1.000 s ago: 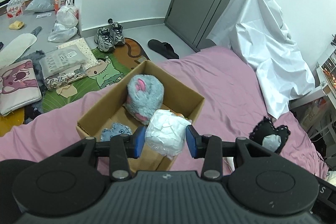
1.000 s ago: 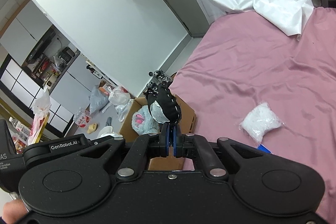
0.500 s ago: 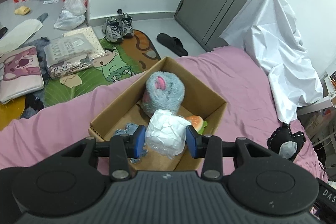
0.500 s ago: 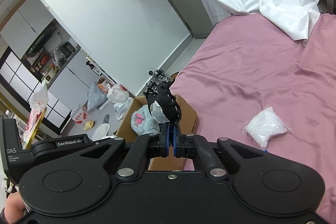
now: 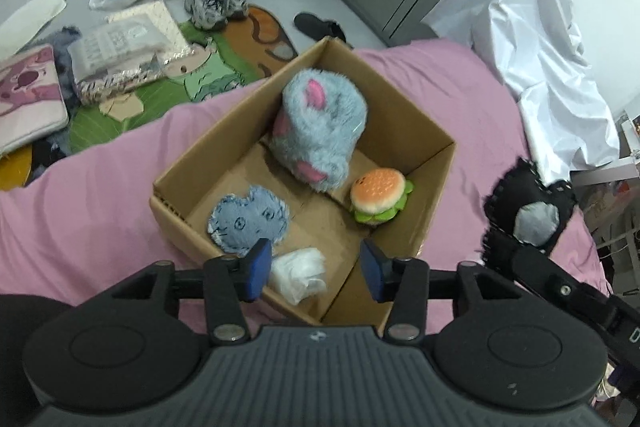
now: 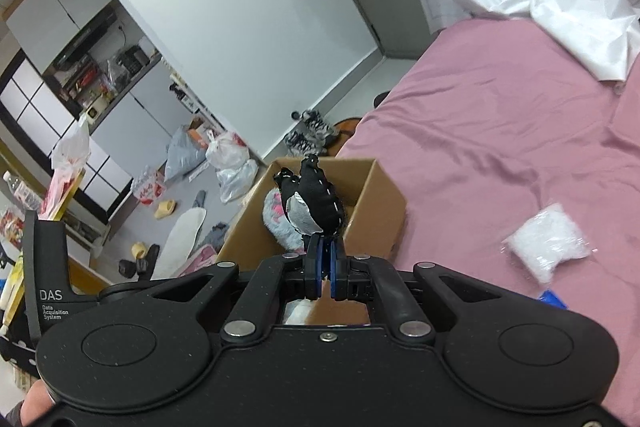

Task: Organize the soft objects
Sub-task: 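Open the left gripper over the box while the right gripper drops the heart plush inside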

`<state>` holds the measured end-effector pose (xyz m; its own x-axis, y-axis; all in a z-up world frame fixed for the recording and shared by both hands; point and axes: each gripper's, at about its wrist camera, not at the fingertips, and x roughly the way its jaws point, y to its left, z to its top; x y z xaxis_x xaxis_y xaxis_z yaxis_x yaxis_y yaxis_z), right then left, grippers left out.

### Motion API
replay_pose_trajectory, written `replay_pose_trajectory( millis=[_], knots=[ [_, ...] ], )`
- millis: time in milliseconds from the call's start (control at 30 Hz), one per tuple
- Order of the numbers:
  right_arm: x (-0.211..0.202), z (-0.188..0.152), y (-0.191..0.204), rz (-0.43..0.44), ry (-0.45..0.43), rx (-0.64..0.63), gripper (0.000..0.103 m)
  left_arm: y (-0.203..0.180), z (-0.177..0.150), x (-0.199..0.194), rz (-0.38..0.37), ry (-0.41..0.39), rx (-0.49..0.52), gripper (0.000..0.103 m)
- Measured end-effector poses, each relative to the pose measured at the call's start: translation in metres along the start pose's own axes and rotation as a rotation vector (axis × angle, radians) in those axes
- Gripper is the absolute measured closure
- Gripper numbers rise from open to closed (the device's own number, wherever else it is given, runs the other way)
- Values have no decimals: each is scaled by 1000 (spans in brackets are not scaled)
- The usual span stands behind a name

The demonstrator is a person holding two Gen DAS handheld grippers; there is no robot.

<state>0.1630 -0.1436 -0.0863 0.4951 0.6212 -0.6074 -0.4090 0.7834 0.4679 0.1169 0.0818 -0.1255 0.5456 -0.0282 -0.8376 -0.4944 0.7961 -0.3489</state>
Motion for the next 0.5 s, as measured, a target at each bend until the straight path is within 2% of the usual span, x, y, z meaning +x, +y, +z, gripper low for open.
replay_pose_trajectory(
  millis=[133, 267, 367, 433, 500],
  knots=[
    [14, -4, 11, 1, 35, -9, 99, 5, 5, -3, 15, -12, 0, 51],
    [24, -7, 22, 8, 56, -18, 99, 10, 13, -7, 33, -25, 0, 42],
    [30, -8, 25, -12, 65, -7, 93, 12, 17, -9, 42, -29, 9, 37],
    [34, -9, 23, -26, 82, 18, 93, 11, 18, -10, 47, -31, 20, 33],
    [36, -9, 18, -39, 108, 50, 90, 10, 19, -11, 56, -38, 31, 26]
  ],
)
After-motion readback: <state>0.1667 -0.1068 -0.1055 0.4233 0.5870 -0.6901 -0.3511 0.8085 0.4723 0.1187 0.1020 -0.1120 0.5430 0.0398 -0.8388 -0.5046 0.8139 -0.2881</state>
